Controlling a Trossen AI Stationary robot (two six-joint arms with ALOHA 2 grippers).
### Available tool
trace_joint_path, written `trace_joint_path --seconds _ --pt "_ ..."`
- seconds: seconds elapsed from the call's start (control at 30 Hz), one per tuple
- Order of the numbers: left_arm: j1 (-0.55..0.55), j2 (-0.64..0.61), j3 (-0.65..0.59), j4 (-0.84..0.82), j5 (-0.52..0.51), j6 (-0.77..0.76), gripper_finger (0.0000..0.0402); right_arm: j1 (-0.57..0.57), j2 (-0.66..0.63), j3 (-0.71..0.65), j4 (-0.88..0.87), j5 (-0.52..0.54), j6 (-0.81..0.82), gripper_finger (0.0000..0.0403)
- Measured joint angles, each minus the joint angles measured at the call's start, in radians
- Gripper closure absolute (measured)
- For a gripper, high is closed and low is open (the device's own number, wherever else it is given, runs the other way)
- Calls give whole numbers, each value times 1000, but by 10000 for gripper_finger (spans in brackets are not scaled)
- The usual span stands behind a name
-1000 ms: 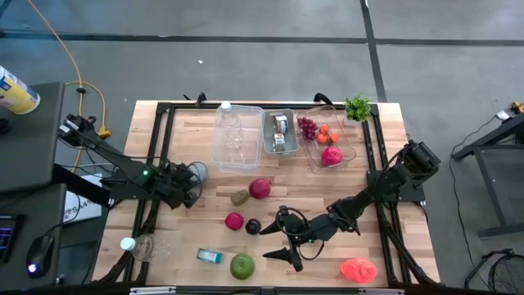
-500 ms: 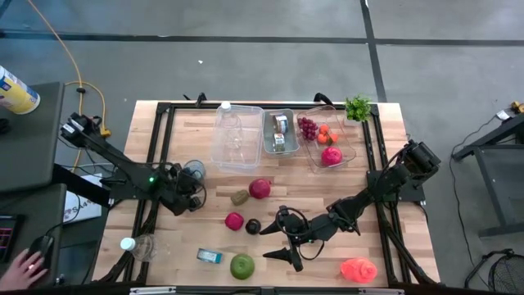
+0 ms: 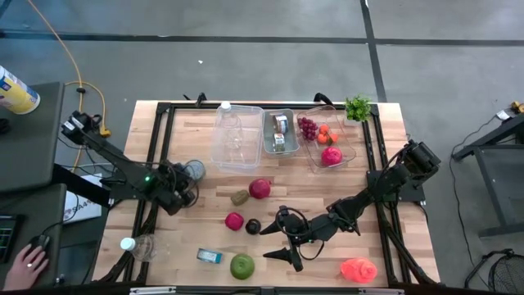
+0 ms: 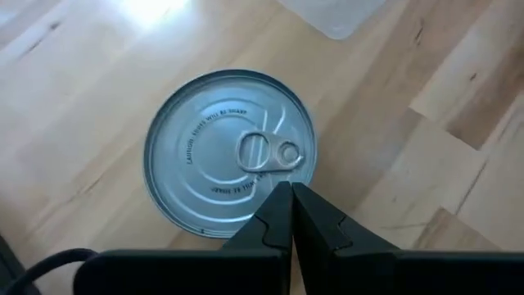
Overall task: Pick & Place Food Item
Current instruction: Put the green canned tuna into the white bin
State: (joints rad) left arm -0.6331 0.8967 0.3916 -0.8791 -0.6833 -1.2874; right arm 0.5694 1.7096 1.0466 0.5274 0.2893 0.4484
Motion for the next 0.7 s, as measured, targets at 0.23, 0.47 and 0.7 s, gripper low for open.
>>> trace_joint_path --seconds 0.23,0.47,0.7 --pt "-49 20 -1 -25 -17 -41 401 0 0 0 0 0 0 92" --pt "-50 23 -1 -33 -96 -81 401 0 0 0 0 0 0 92" --pt "-19 87 -38 -14 -30 -133 401 0 0 0 0 0 1 92"
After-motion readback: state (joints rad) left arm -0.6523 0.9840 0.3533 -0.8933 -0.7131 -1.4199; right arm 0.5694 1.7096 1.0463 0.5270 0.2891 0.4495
